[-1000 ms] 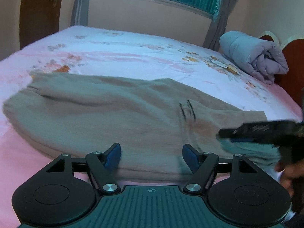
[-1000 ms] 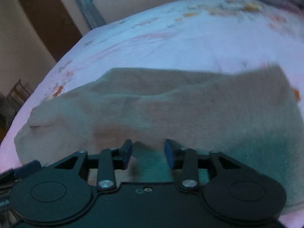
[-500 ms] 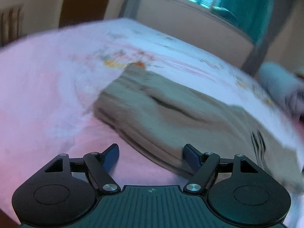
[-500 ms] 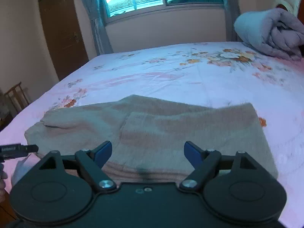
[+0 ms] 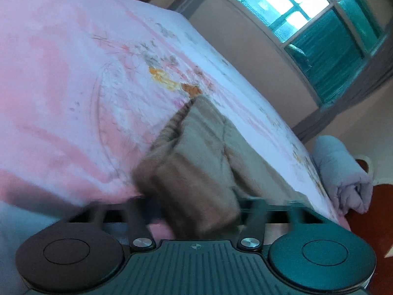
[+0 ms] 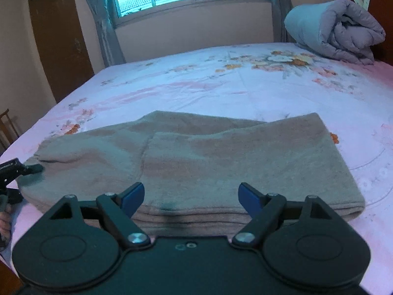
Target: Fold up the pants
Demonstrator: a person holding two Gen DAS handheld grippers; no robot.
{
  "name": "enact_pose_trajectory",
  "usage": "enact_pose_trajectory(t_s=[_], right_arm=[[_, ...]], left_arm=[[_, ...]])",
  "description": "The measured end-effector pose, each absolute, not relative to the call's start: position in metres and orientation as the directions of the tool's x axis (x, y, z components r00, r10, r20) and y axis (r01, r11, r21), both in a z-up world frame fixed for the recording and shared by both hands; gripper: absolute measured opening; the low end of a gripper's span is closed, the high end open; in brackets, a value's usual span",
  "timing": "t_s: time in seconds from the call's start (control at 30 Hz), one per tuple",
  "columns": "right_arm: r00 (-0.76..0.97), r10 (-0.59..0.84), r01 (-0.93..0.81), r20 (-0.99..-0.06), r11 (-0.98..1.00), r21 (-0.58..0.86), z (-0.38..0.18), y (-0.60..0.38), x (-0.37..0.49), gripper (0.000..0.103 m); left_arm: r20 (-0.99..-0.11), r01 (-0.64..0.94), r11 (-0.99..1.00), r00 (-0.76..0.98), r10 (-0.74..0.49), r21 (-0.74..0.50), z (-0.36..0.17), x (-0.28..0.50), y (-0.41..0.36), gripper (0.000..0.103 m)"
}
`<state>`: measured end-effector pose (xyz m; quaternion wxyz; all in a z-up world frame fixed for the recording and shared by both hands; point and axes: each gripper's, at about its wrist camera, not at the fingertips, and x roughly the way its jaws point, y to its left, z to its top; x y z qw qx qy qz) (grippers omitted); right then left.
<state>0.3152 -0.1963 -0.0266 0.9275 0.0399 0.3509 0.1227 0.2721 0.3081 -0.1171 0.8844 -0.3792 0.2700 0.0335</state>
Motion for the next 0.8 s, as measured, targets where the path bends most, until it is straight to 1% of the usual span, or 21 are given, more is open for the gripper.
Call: enact_pose_trajectory(t_s=[0.03,0.13,0.2,0.27,0.3,0.33,0.4,0.53,0.57,0.6,0.63,0.67,0.7,0.8], right_arm=[[0.724,0.253,-0.207,-0.641,0.967,0.148,-0.028,-0.192,0.317,0.077],[0.722,0.26,-0.265,-0.641,0.96,0.092,-0.032,-0.173,0.317,0.077],[0.726,0.245,-0.306,-0.643,0.952,0.018,-0.037,-0.156,0.316,0.077],[0.725,0.227,-0.344,-0.65,0.937,-0.057,-0.044,-0.14,0.315,0.083],[0.71,0.169,-0.365,-0.684,0.919,-0.152,-0.056,-0.127,0.317,0.087],[0.692,0.117,-0.399,-0.712,0.884,-0.242,-0.072,-0.115,0.318,0.088],[0.733,0.115,-0.396,-0.671,0.874,-0.283,-0.084,-0.112,0.311,0.09],[0.736,0.119,-0.37,-0.666,0.895,-0.249,-0.083,-0.115,0.308,0.089],[0.731,0.138,-0.365,-0.669,0.907,-0.21,-0.076,-0.12,0.309,0.087],[0.757,0.184,-0.342,-0.627,0.929,-0.14,-0.061,-0.133,0.303,0.084],[0.797,0.203,-0.306,-0.569,0.948,-0.091,-0.049,-0.146,0.295,0.093],[0.832,0.211,-0.267,-0.512,0.963,-0.037,-0.037,-0.163,0.287,0.097],[0.841,0.216,-0.243,-0.496,0.97,0.009,-0.031,-0.178,0.285,0.097],[0.829,0.202,-0.136,-0.522,0.977,0.163,-0.023,-0.233,0.288,0.096]], left_arm=[[-0.472,-0.242,0.708,0.87,-0.145,-0.663,-0.111,0.266,0.306,0.039],[-0.421,-0.181,0.761,0.898,-0.131,-0.623,-0.084,0.256,0.293,0.039],[-0.385,-0.146,0.767,0.912,-0.14,-0.625,-0.066,0.254,0.287,0.039],[-0.367,-0.122,0.784,0.919,-0.142,-0.609,-0.049,0.255,0.279,0.039],[-0.367,-0.113,0.796,0.919,-0.144,-0.595,-0.042,0.257,0.274,0.039],[-0.364,-0.095,0.807,0.919,-0.154,-0.583,-0.036,0.259,0.269,0.039],[-0.364,-0.08,0.825,0.918,-0.158,-0.56,-0.028,0.262,0.26,0.039],[-0.379,-0.097,0.832,0.914,-0.142,-0.546,-0.016,0.264,0.253,0.039],[-0.38,-0.096,0.835,0.914,-0.142,-0.542,-0.01,0.264,0.25,0.039],[-0.373,-0.082,0.842,0.916,-0.147,-0.533,-0.001,0.265,0.246,0.039],[-0.366,-0.065,0.856,0.919,-0.149,-0.513,0.009,0.266,0.238,0.039],[-0.358,-0.046,0.869,0.921,-0.154,-0.493,0.019,0.261,0.228,0.039],[-0.349,-0.019,0.882,0.922,-0.166,-0.471,0.029,0.261,0.215,0.039],[-0.327,0.082,0.91,0.917,-0.229,-0.407,0.061,0.274,0.159,0.039]])
